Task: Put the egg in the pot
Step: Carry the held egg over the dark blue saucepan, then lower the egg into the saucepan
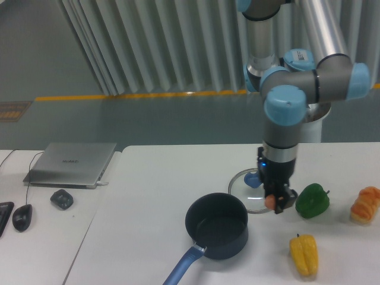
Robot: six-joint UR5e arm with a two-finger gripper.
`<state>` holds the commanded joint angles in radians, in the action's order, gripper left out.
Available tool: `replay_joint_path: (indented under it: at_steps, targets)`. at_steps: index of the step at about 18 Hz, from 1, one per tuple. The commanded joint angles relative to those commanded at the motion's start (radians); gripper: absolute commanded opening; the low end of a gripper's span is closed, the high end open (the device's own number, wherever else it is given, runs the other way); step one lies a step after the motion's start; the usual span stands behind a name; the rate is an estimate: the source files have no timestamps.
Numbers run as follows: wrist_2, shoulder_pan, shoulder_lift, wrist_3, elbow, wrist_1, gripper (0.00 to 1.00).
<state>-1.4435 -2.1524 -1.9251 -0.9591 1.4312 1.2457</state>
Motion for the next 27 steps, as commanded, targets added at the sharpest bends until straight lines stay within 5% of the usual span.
replay_joint_path:
  at_steps: [10,27]
  targets:
    - [0.002,0.108,-0.008,0.361,0.000,-0.052,0.44]
    - [-0.003,0.146,-0.089,0.533,0.002,-0.081,0.45]
